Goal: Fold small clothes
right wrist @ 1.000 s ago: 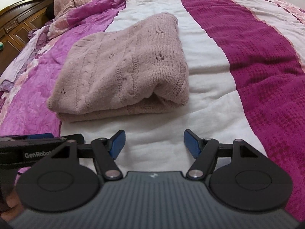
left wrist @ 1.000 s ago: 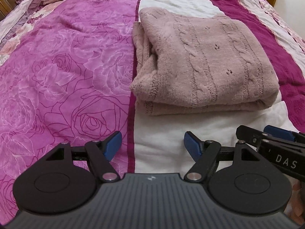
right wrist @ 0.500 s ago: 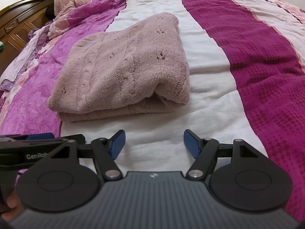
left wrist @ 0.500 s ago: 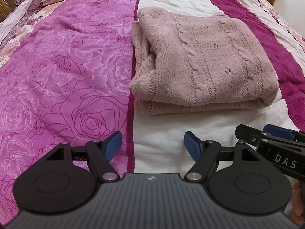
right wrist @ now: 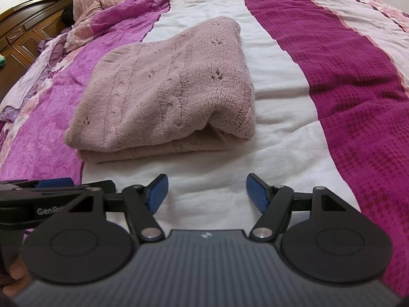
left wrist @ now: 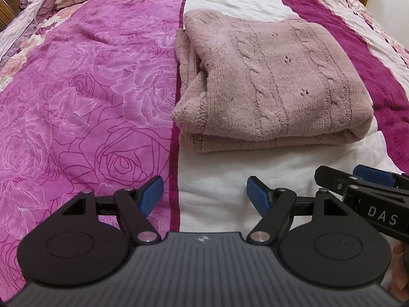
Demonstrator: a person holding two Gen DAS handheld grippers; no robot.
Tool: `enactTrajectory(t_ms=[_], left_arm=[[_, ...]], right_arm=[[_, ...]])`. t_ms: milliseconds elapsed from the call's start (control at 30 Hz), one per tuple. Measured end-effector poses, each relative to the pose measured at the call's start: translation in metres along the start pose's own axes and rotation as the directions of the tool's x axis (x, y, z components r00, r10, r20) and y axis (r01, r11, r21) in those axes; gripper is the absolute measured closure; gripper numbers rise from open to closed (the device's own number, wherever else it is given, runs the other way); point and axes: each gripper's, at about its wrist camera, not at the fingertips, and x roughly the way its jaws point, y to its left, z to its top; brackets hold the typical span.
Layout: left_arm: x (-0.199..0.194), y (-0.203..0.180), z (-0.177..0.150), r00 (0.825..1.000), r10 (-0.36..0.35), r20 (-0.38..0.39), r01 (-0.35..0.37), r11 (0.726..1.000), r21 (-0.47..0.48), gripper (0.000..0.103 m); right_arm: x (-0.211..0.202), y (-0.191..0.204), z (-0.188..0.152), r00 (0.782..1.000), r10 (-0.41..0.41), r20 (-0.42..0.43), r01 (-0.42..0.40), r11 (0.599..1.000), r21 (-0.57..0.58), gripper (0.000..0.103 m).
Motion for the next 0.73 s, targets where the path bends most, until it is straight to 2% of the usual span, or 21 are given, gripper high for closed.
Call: enactTrajectory(t_ms=[733], left_arm=[[0.0008,-0.0018,-0.0019,1.0,-0.008,-0.013,0.008,1.0,0.005,0.025]], right_arm=[[0.0001,0.0004,-0.0001,1.0,0.001,0.0,-0.001,1.0,0.001,0.033]])
